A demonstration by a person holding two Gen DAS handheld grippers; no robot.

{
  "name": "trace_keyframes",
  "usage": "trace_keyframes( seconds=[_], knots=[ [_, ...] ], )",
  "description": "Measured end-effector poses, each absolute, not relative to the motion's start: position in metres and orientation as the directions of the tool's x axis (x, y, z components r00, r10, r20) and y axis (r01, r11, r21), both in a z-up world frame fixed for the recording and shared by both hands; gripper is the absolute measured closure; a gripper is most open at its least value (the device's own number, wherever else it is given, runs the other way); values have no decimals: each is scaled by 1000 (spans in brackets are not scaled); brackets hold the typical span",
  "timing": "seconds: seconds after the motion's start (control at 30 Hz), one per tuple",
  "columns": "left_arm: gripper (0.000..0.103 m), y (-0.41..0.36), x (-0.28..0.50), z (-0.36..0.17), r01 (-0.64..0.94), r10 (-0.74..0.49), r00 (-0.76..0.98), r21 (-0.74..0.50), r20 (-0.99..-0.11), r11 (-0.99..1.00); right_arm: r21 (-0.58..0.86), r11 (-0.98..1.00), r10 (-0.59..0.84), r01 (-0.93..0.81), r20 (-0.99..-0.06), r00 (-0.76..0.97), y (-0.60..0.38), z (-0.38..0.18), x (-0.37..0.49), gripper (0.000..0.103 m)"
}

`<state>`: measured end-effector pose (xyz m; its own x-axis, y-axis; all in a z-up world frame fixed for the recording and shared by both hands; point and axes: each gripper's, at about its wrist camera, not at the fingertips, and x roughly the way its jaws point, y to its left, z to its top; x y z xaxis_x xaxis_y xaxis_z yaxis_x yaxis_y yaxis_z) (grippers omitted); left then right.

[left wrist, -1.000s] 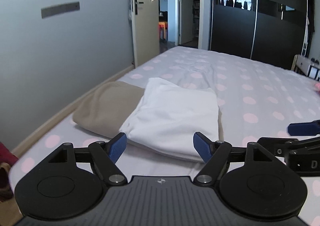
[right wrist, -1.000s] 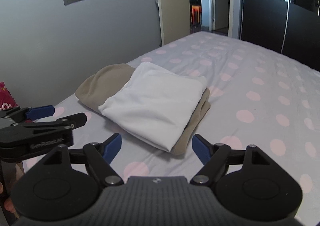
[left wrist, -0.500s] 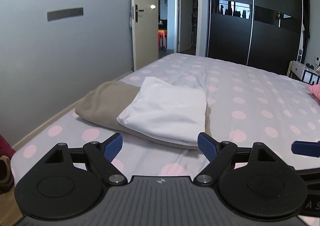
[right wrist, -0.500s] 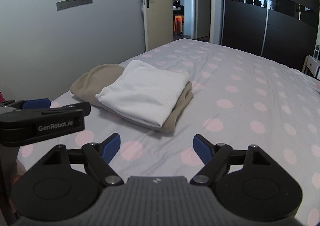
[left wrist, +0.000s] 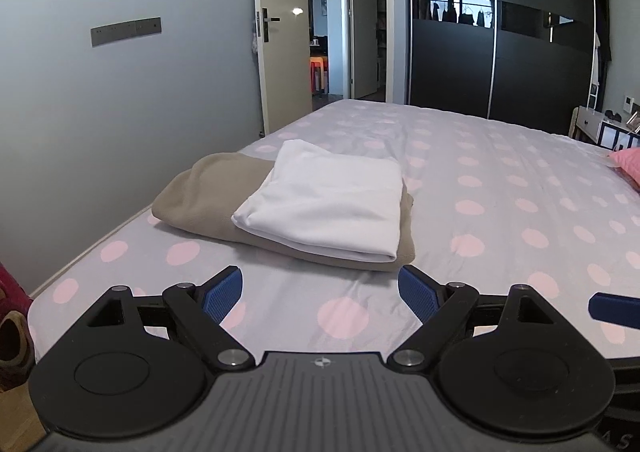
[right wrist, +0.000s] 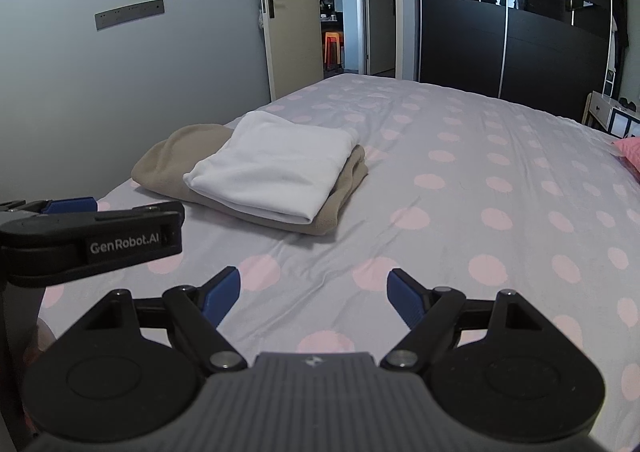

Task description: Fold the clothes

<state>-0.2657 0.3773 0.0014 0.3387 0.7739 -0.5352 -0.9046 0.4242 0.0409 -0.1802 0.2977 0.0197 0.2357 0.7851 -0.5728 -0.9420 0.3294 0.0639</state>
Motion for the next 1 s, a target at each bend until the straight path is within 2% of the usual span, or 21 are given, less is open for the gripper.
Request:
trace_keyframes(
  seconds=[1.0],
  knots=[
    [17, 372, -271, 2, -897, 757, 363, 17, -544, 442, 45, 298, 792, -954, -570, 220, 284, 21, -199, 18]
  ],
)
